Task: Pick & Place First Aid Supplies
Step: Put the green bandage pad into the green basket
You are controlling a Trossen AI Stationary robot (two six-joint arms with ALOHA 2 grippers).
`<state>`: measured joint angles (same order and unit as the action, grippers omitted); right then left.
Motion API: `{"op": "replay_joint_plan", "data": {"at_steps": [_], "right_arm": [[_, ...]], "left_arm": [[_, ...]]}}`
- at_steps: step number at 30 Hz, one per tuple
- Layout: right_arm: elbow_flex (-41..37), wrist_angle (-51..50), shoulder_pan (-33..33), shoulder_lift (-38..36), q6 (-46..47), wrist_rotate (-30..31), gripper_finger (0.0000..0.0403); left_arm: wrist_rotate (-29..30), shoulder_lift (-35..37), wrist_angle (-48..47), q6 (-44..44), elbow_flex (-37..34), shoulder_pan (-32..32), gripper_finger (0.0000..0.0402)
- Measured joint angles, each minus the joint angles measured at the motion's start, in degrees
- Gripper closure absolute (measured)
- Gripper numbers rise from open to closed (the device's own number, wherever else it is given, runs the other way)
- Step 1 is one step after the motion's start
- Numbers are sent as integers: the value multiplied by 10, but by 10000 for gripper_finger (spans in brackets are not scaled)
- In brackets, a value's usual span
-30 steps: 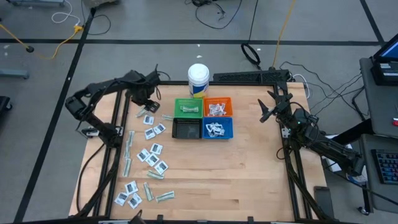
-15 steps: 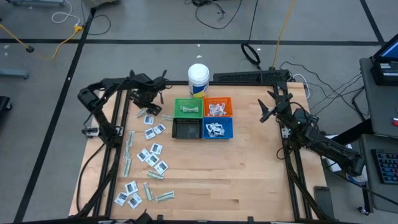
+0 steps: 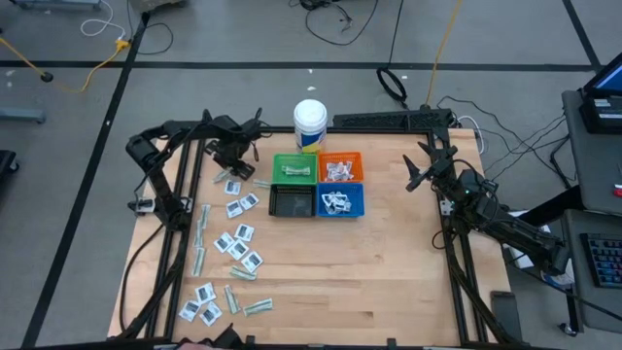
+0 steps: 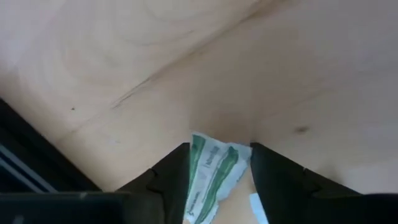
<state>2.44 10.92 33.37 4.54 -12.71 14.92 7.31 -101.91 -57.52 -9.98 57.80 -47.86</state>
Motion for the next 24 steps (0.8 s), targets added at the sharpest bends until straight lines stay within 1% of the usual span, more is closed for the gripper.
{"op": "replay_joint_plan", "data": {"at_steps": [4,10,13,19,24], "right_arm": [[0,0,0,0,0,0,124],[0,0,0,0,0,0,124],[0,0,0,0,0,0,124],[0,0,0,0,0,0,124],[0,0,0,0,0,0,124]], "left_arm": [[-7,0,4,12,0,0,282],[-39,0,8,22,0,-1,357],[-43,0,8,22,-1,-1,391],[-47,10,2,13,1,3,398],[-47,63,2,34,5,21,399]]}}
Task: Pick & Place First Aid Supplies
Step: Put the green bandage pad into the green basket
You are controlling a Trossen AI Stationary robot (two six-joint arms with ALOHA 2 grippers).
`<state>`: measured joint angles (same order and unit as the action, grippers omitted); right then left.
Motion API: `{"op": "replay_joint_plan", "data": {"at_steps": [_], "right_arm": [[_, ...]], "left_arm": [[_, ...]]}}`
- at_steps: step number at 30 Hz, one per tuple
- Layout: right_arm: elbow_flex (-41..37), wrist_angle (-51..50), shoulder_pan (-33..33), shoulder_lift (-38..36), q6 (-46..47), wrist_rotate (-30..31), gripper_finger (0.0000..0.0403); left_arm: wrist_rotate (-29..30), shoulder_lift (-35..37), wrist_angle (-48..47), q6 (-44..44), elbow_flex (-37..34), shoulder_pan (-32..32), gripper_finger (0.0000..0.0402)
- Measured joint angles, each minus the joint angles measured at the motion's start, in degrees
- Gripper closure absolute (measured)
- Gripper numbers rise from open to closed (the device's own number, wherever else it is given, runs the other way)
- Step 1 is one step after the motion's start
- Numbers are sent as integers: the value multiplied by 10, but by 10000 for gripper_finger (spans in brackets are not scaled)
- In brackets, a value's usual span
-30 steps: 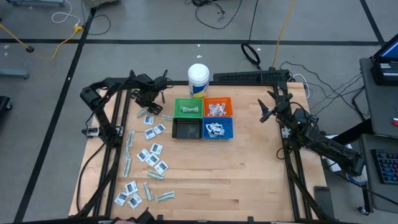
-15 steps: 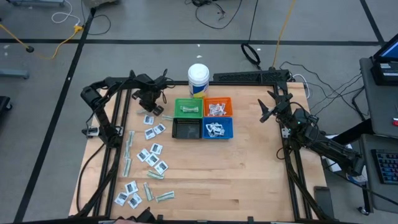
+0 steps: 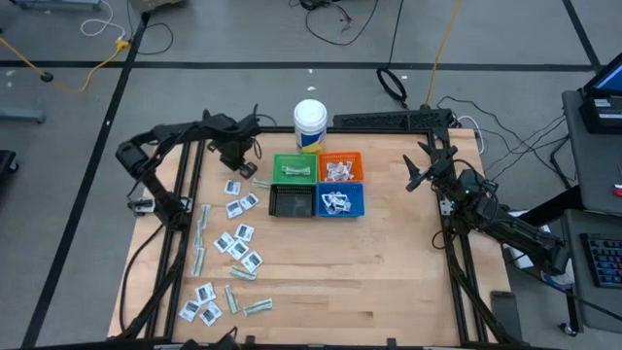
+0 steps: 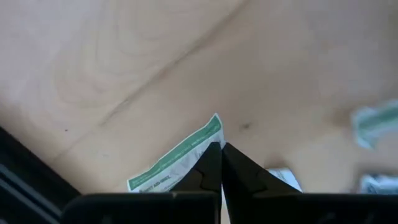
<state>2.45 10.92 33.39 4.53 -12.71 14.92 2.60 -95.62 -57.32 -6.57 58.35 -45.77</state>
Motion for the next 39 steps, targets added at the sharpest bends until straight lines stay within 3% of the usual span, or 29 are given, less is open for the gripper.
{"op": "replay_joint_plan", "data": {"at_steps": [9,15,25,39], "right_arm": [[0,0,0,0,0,0,124],[0,0,0,0,0,0,124],[0,0,0,0,0,0,124],[0,0,0,0,0,0,124]], "left_arm": [[5,99,-26,151,0,61,400],[5,120,-28,233,2,107,400],[26,36,-23,275,127,173,401],[30,-84,-21,165,305,235,401]]}}
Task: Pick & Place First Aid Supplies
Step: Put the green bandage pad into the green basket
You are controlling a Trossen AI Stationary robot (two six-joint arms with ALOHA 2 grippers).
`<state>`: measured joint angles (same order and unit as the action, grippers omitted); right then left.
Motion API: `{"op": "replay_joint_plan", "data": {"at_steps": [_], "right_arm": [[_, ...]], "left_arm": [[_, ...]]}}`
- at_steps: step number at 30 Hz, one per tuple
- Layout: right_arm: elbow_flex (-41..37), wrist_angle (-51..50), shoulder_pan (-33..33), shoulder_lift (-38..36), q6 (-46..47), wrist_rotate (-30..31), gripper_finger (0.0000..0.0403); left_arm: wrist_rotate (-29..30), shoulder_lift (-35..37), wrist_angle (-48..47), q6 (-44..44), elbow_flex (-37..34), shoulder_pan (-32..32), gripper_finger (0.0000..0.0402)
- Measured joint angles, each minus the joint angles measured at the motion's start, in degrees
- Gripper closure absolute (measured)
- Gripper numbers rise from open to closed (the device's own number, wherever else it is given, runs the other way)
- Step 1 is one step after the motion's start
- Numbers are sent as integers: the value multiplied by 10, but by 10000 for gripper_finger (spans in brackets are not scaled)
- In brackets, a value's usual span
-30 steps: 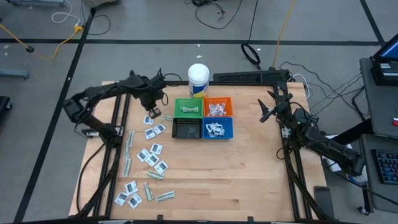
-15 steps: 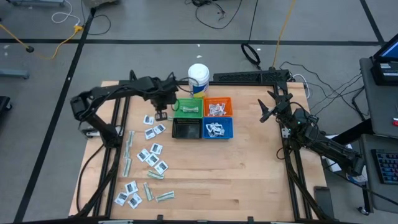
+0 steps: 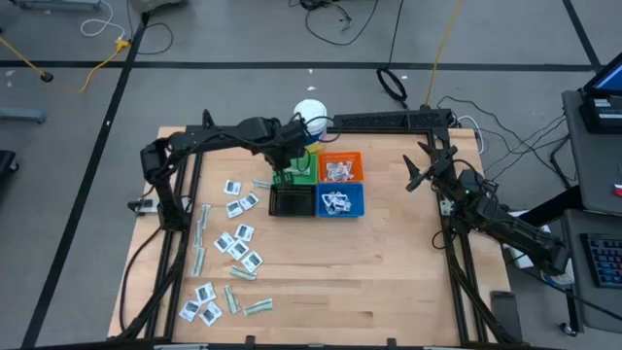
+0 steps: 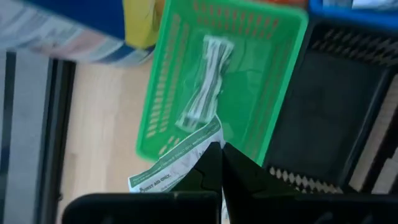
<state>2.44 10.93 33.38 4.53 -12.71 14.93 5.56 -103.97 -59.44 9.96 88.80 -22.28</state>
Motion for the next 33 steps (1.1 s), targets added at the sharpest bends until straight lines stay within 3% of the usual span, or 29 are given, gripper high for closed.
{"op": "replay_joint_plan", "data": {"at_steps": [13,20,25,33], "right_arm": [[0,0,0,0,0,0,124],[0,0,0,0,0,0,124],[0,0,0,0,0,0,124],[0,0,0,0,0,0,124]], "left_arm": [[17,-105,90,-43,6,30,401],[26,-118,117,-58,6,31,388],[54,-118,122,-90,6,31,349],[42,-108,102,-68,6,23,243]]}}
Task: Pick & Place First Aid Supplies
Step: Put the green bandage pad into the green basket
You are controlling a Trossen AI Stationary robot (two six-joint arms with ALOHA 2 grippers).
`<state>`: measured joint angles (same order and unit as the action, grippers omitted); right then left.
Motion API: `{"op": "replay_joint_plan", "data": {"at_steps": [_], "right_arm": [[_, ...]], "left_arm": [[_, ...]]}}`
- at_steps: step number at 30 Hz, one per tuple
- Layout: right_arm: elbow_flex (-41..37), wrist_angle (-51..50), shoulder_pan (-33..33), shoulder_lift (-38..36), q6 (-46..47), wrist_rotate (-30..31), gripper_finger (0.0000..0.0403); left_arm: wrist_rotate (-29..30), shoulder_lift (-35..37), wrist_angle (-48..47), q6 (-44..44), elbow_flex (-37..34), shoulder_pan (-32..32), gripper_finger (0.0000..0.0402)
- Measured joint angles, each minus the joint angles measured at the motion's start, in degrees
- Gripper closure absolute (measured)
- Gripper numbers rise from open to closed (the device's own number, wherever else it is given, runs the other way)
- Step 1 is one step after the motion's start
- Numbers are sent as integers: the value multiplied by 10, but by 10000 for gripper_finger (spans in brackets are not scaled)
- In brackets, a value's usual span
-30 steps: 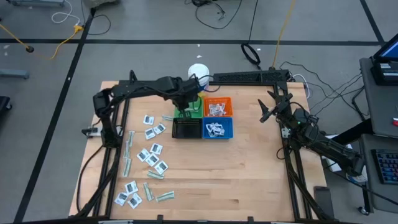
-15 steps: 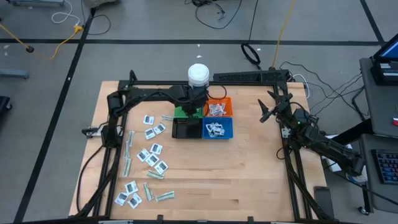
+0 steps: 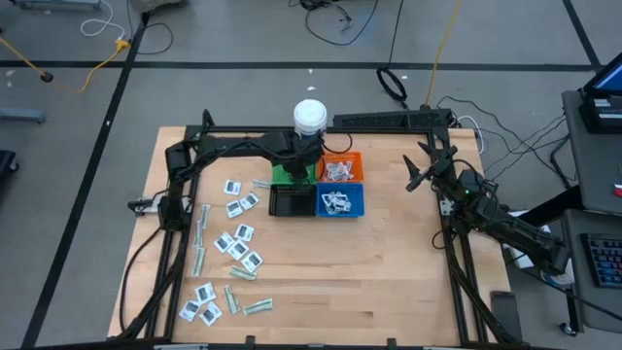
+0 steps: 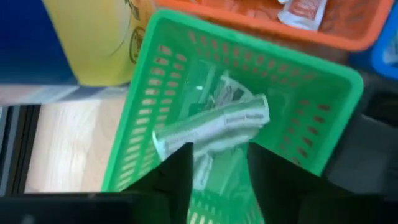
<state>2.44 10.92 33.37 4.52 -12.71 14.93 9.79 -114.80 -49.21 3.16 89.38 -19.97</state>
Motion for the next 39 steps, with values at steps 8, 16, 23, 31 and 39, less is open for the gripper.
{"op": "replay_joint_plan", "data": {"at_steps": [8,16,23,31,39], "right_arm": [[0,0,0,0,0,0,124],[0,0,0,0,0,0,124],[0,0,0,0,0,0,124],[0,0,0,0,0,0,124],[0,0,0,0,0,0,124]], "left_arm": [[-33,47,-111,41,0,-3,184],[-43,80,-220,125,0,-3,165],[-43,115,-251,158,-41,-6,171],[-37,190,-116,239,-188,-6,163],[2,204,-15,255,-291,-13,165]]}}
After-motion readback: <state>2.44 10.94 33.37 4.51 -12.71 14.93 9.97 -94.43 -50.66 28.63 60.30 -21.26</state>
